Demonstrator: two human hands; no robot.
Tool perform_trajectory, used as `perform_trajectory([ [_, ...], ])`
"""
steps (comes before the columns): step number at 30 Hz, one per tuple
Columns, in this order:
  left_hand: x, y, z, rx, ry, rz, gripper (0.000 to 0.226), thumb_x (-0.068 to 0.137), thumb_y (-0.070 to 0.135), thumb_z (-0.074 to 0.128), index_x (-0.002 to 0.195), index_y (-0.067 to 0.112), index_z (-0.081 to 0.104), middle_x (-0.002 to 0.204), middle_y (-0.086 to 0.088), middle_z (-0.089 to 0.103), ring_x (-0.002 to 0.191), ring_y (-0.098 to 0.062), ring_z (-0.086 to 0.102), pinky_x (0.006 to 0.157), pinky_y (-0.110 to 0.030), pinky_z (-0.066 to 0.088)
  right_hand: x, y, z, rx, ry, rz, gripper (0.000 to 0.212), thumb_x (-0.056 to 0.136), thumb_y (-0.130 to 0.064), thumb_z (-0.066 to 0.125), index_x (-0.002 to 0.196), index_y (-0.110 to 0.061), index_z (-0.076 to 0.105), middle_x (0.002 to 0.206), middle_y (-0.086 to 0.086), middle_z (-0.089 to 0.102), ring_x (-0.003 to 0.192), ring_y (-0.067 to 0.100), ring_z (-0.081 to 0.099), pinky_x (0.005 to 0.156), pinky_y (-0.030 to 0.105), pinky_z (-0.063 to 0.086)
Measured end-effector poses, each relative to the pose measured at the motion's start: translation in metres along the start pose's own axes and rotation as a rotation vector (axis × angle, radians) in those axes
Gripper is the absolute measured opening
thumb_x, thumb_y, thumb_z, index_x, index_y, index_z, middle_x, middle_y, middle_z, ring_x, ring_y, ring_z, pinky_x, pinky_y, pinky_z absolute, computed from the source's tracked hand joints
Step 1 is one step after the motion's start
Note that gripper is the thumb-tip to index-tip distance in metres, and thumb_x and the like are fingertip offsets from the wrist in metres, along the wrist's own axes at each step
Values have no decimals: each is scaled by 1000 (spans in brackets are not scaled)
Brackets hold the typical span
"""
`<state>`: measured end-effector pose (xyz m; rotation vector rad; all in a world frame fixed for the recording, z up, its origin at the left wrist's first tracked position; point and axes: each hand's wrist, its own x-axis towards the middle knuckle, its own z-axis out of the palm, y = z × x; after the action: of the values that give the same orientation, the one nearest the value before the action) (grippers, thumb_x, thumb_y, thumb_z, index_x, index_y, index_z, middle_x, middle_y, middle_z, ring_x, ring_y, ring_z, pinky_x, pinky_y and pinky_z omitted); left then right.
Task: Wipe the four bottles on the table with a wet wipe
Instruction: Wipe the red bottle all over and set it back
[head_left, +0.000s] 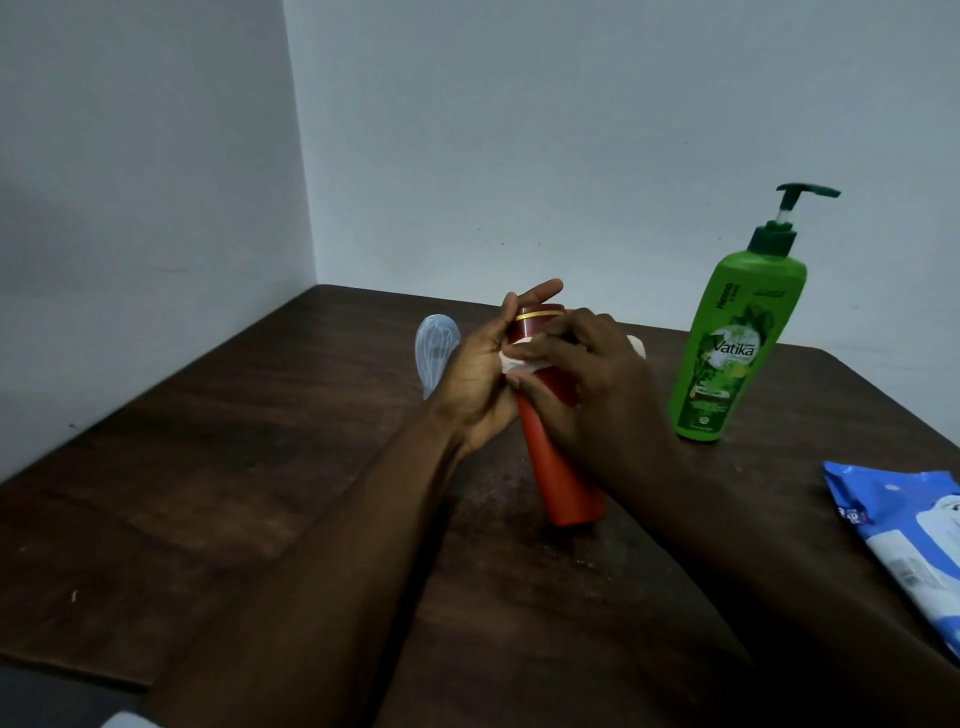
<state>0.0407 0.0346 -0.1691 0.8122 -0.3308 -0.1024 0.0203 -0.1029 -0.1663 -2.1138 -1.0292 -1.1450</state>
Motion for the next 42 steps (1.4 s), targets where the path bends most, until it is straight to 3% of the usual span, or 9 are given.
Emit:
perform_trajectory([
  [3,0,-2,-1,10,-3,16,42,107,36,32,131,11,56,112,-11,65,105,-23,64,99,-37,51,1,9,-9,134,41,169,18,86,-19,78,104,-17,76,101,0,66,88,10,64,80,27,51],
  [7,2,-5,-4,35,-20,39,43,107,39,32,132,14,57,112,-7,66,107,-27,62,92,-37,54,4,17,-17,364,65,468,18,88,-20,78,105,-16,75,101,-3,72,86,2,67,68,7,48],
  [9,3,-6,-5,25,-39,44,44,107,40,31,134,15,56,114,-7,66,110,-30,59,91,-38,53,3,19,-19,439,46,507,18,88,-17,77,106,-14,75,103,-2,73,89,3,68,70,7,49],
  [15,3,-8,-10,-8,-40,47,46,108,41,30,141,14,47,113,-13,63,109,-27,60,94,-42,51,-9,19,-26,375,-55,413,18,84,-21,80,100,-15,77,98,-7,71,88,3,70,75,16,56],
  [20,5,-7,-13,3,-11,65,44,107,41,32,136,15,52,109,-13,66,109,-26,62,87,-35,56,-47,17,-42,237,-181,306,16,82,-26,82,97,-21,76,96,-8,72,87,6,69,74,37,57],
  [29,5,-6,-10,-25,-15,54,44,107,41,31,128,13,57,113,-13,65,110,-27,61,85,-35,57,-80,3,-68,148,-348,190,28,83,-50,66,97,-28,78,97,-17,73,92,-1,66,79,30,56],
  [34,3,-6,-8,-16,-24,51,44,107,41,31,126,12,58,112,-12,66,111,-27,61,88,-37,56,-49,5,-55,158,-258,180,17,84,-27,81,98,-19,79,87,-5,72,80,7,67,70,36,56],
  [38,2,-6,-8,-11,-22,45,45,106,42,32,127,11,58,117,-12,65,112,-27,61,103,-46,45,-7,16,-38,192,-113,234,16,86,-32,79,93,-17,79,82,-3,70,73,8,67,66,36,57],
  [42,1,-5,-6,-1,27,36,44,106,43,35,120,11,62,115,-11,71,108,-25,65,96,-42,53,24,23,-27,261,3,305,17,84,-28,82,94,-15,79,87,-4,74,76,4,70,69,27,59],
])
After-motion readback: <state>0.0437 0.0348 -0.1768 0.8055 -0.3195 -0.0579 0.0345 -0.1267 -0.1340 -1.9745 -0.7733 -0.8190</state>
